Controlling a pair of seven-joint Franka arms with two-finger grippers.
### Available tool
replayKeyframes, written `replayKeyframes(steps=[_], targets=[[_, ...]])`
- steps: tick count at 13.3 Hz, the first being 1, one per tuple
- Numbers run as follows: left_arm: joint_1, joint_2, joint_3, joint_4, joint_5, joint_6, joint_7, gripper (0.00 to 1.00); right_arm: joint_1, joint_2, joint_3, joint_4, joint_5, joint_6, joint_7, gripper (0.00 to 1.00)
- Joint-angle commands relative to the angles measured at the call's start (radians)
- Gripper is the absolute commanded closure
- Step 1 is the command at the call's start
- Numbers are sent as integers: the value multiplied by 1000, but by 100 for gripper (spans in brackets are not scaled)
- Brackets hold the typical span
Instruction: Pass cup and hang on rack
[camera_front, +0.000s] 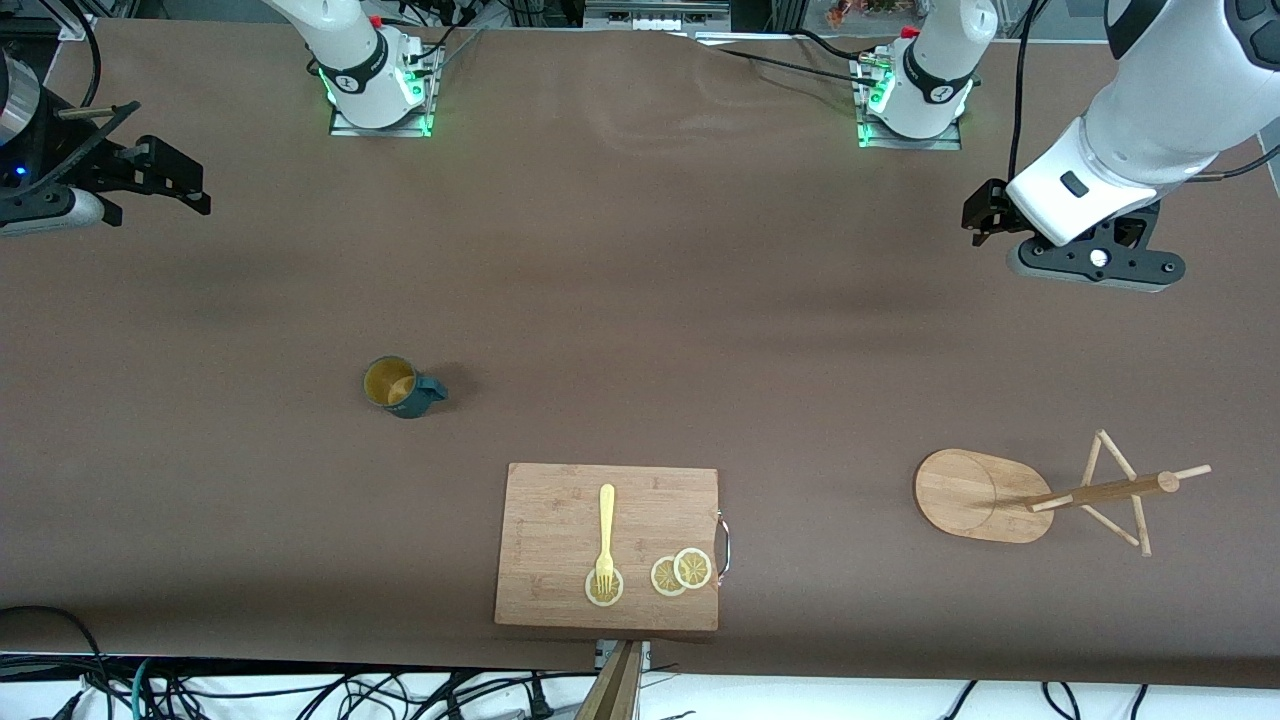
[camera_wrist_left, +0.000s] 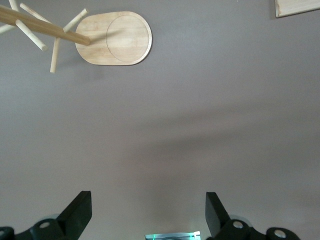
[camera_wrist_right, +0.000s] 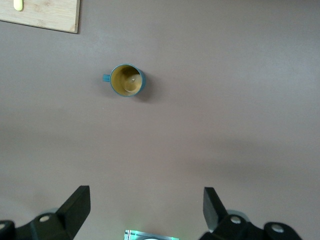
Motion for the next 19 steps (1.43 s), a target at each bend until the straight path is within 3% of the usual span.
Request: replayKeyframes(steps=[1, 8, 19], targets=[[-2, 18, -6, 23, 1, 1, 3, 0, -14, 9, 16, 30, -15, -34, 16, 0], [79, -9, -1, 56, -97, 124, -1, 0, -14, 11, 11, 29, -15, -38, 4, 0], [82, -22, -12, 67, -19, 144, 47, 0, -14, 4, 13, 15, -16, -50, 7, 0]])
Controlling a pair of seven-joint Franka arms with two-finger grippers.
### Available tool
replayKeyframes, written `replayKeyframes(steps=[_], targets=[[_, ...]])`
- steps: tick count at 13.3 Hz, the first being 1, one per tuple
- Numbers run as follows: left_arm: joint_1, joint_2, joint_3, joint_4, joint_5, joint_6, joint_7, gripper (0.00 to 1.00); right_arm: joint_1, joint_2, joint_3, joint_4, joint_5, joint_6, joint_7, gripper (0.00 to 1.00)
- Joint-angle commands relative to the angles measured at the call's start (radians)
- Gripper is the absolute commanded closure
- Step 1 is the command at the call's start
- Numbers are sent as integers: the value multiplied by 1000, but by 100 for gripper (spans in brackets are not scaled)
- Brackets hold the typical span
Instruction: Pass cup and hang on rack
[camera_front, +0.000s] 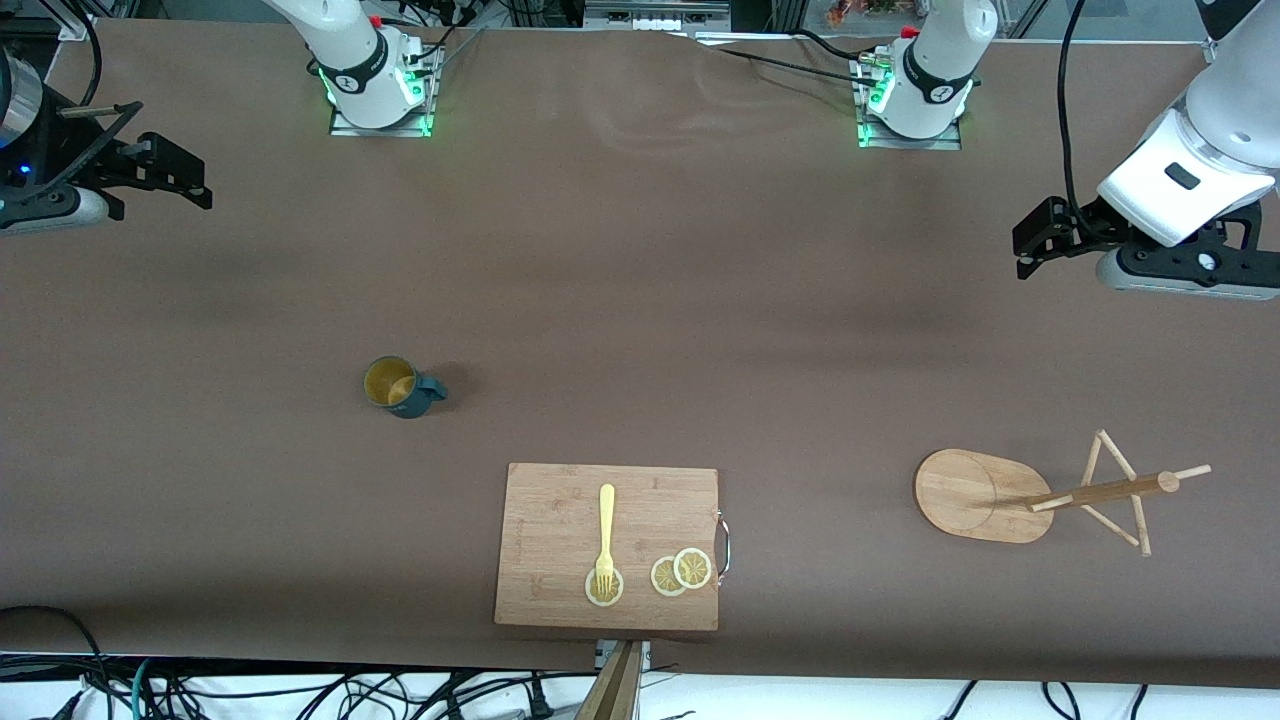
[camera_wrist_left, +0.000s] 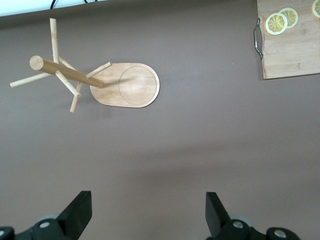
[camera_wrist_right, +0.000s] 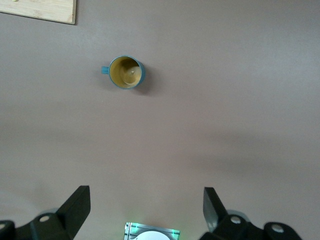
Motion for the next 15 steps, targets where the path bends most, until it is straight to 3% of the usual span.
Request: replayKeyframes(steps=[1, 6, 9, 13, 15], targets=[[6, -15, -4, 17, 10, 3, 32, 0, -13, 3, 13, 15, -15, -19, 4, 0], [0, -56, 16, -2, -8, 1, 33, 0, -13, 2, 13, -1, -15, -16, 7, 0], [-110, -90, 146, -38, -10, 3, 48, 0, -13, 2, 14, -43, -15, 15, 11, 0], [-74, -159, 154, -182, -90, 6, 71, 0, -11, 17, 20, -155, -15, 131, 18, 0], [-80, -171, 156, -193, -85, 3, 114, 0, -5, 46, 22, -217, -9, 212, 20, 0]])
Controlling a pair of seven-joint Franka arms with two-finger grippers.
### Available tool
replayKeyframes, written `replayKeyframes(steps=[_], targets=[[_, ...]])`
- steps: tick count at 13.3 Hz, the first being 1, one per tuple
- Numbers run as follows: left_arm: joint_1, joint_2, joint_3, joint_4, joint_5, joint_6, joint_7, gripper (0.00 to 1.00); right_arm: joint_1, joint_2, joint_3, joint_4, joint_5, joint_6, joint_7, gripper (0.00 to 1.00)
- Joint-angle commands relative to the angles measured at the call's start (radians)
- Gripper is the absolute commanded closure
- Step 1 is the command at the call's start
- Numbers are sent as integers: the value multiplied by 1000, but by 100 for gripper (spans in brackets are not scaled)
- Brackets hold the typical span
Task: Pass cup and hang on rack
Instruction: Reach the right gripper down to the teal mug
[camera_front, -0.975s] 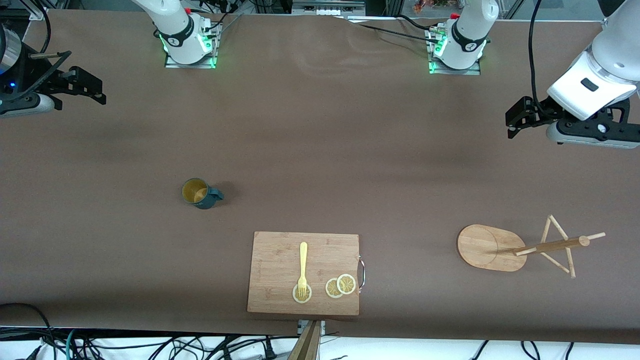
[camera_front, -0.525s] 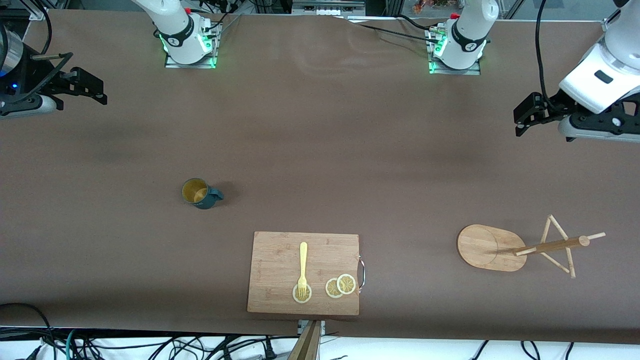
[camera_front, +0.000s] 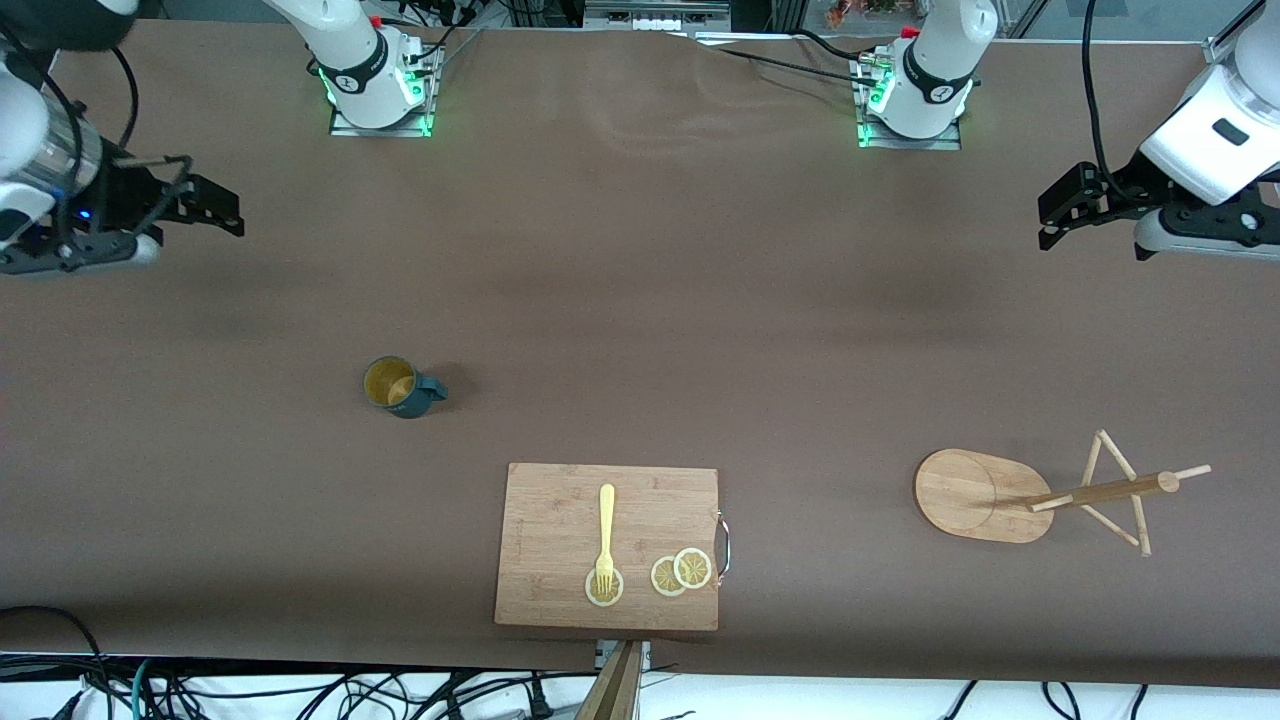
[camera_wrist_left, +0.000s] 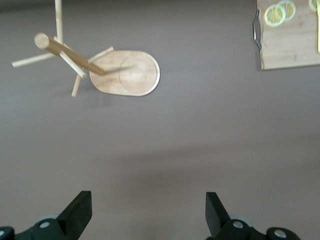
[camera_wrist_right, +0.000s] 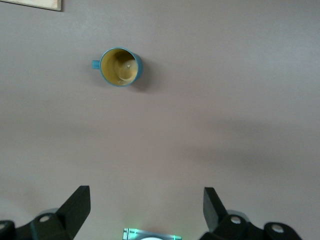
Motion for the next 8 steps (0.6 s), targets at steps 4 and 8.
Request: replayKeyframes(steps=[4, 8], targets=[[2, -22, 2, -43, -7, 3, 40, 0, 10, 138, 16, -101, -1, 236, 17, 0], [3, -8, -4, -35, -7, -8, 43, 0, 30, 300, 17, -92, 26, 435, 31, 0]])
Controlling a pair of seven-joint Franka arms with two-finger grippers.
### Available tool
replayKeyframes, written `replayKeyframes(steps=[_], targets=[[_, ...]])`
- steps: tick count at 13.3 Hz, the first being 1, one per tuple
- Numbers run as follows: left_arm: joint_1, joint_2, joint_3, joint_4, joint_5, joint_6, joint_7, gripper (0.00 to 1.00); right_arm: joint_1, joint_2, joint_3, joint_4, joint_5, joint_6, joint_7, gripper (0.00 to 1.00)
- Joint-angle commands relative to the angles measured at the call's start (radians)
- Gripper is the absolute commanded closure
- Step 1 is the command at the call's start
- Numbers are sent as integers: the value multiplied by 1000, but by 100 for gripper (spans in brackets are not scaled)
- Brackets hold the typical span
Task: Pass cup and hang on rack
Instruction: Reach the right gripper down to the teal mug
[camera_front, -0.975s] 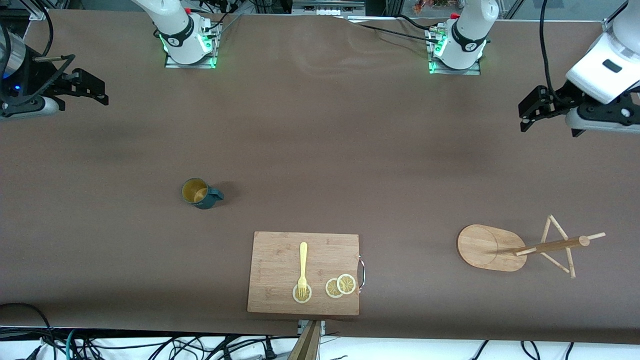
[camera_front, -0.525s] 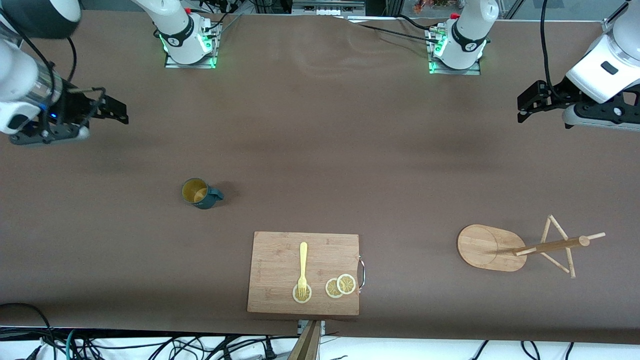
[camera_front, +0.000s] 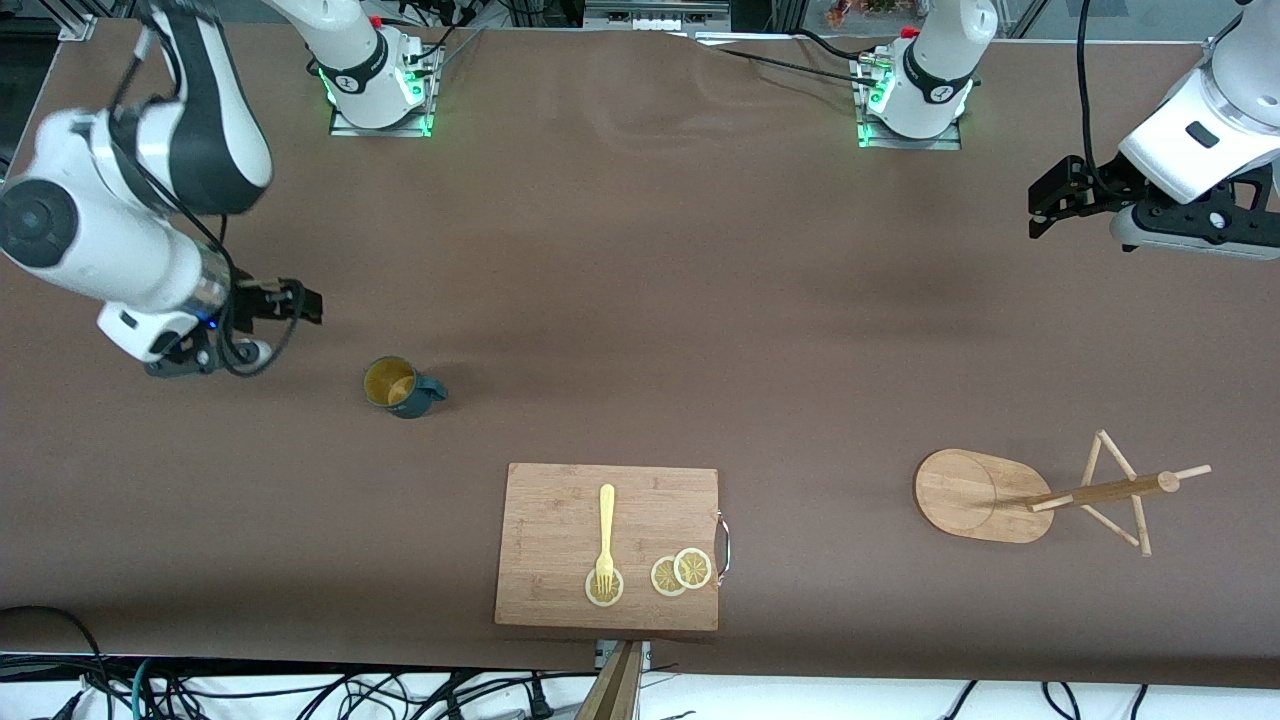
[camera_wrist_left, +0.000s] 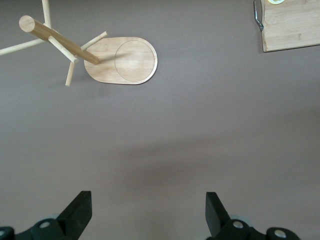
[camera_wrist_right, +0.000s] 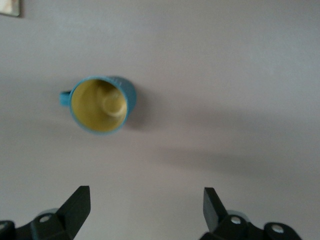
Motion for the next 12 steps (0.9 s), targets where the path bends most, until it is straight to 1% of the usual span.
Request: replayKeyframes(steps=[1, 5, 10, 12], targets=[[6, 13, -2, 3, -7, -5, 29, 0, 21, 97, 0, 25, 31, 100, 41, 0], [7, 14, 5, 7, -7, -2, 34, 0, 33, 213, 0, 86, 32, 166, 41, 3], [6, 26, 1, 16, -6, -12, 29, 0, 49, 263, 2, 62, 36, 199, 44, 9], [6, 31, 2, 16, -4, -6, 34, 0, 55, 270, 5, 52, 43, 200, 50, 16]])
